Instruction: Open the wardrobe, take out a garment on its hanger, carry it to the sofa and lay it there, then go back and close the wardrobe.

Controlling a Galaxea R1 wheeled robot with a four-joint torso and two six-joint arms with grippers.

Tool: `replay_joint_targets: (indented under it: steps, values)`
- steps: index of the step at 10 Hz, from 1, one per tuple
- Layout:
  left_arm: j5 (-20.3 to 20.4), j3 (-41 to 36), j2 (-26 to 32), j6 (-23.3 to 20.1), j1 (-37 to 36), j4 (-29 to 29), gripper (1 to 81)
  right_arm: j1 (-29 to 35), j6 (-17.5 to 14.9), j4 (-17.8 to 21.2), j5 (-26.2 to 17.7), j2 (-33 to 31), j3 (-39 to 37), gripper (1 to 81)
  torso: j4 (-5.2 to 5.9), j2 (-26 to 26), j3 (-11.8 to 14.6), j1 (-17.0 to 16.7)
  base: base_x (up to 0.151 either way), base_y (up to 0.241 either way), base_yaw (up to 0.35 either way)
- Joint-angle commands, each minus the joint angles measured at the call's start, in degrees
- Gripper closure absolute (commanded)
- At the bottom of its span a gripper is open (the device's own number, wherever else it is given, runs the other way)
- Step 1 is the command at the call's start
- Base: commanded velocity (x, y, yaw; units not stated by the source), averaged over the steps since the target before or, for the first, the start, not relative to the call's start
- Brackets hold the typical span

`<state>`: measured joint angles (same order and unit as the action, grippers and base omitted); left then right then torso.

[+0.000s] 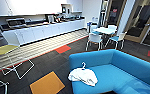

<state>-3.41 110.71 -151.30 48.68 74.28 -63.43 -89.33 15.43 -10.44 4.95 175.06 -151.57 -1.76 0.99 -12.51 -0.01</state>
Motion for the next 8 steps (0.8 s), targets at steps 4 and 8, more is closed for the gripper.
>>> replay_joint_targets:
  steps: [4,8]
  values:
    - [-0.72,7.94,-2.96,-0.16,0.92,-1.0,1.0,1.04,-0.32,-0.55,-3.28,0.76,0.58,1.0,0.0,0.0,0.0,0.01,0.0,0.0,0.0]
    - [-0.72,7.94,-2.88,-0.16,1.36,-1.08,1.0,0.95,-0.4,-0.55,-3.28,0.76,0.58,1.0,0.0,0.0,0.0,0.01,0.0,0.0,0.0]
